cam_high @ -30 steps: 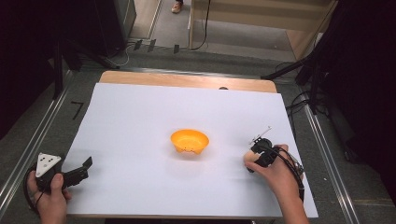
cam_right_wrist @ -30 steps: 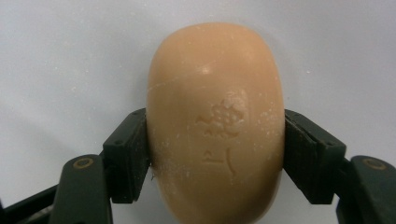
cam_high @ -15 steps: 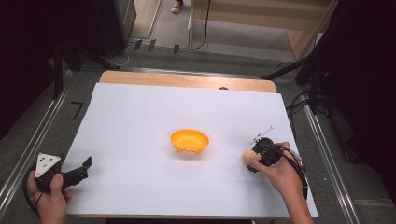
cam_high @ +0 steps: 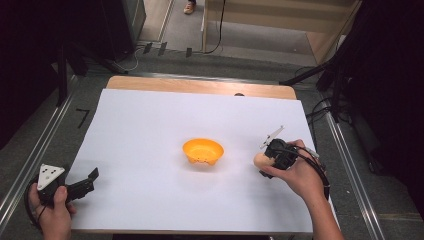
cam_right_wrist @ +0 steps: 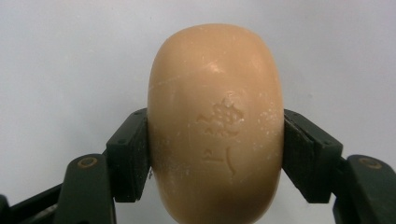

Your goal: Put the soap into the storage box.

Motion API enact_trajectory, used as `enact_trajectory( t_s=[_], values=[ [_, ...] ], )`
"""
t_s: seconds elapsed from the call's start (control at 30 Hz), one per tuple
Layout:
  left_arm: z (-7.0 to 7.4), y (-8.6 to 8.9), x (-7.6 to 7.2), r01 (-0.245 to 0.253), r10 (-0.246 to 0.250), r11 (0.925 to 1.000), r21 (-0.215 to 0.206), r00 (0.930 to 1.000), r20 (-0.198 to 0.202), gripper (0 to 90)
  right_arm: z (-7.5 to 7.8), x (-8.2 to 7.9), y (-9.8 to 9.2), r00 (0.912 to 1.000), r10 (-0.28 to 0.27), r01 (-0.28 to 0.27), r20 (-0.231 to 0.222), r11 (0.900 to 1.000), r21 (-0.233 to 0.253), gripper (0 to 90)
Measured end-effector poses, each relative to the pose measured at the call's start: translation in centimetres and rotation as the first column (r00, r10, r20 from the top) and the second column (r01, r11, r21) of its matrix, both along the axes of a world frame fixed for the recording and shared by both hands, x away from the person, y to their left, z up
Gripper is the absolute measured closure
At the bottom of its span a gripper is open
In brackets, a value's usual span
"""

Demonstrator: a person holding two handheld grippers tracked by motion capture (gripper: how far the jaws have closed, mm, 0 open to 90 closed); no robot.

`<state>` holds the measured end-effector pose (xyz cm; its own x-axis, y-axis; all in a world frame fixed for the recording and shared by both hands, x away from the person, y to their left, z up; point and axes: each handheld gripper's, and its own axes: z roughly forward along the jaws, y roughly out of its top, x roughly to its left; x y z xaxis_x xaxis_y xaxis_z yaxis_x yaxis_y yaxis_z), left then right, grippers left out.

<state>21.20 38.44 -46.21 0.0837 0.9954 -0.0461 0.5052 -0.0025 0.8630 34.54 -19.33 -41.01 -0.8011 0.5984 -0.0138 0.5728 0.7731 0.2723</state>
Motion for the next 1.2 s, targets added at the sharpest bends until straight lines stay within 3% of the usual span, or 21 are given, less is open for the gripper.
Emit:
enact_trajectory(
  t_s=[0.27, 0.4, 0.57, 1.2],
  values=[
    [0.0, 0.0, 0.0, 0.000, 0.000, 1.0000, 0.000, 1.0000, -0.003, 6.8, 1.6, 0.8, 1.4, 0.9972, 0.070, -0.070, 0.025, 0.998, 0.003, 33.2],
    [0.0, 0.0, 0.0, -0.001, 0.001, 1.0000, 0.001, 1.0000, -0.005, 6.8, 2.4, 1.0, 2.5, 0.9922, 0.120, -0.121, 0.033, 0.992, 0.022, 33.2],
    [0.0, 0.0, 0.0, 0.000, 0.000, 1.0000, 0.000, 1.0000, -0.006, 6.8, 2.9, 1.4, 4.0, 0.9826, 0.178, -0.178, 0.053, 0.984, -0.001, 33.2],
    [0.0, 0.0, 0.0, -0.004, 0.004, 1.0000, -0.004, 1.0000, -0.001, 6.8, 4.2, 2.7, 7.7, 0.9628, 0.259, -0.260, 0.076, 0.966, -0.001, 33.2]
  ],
)
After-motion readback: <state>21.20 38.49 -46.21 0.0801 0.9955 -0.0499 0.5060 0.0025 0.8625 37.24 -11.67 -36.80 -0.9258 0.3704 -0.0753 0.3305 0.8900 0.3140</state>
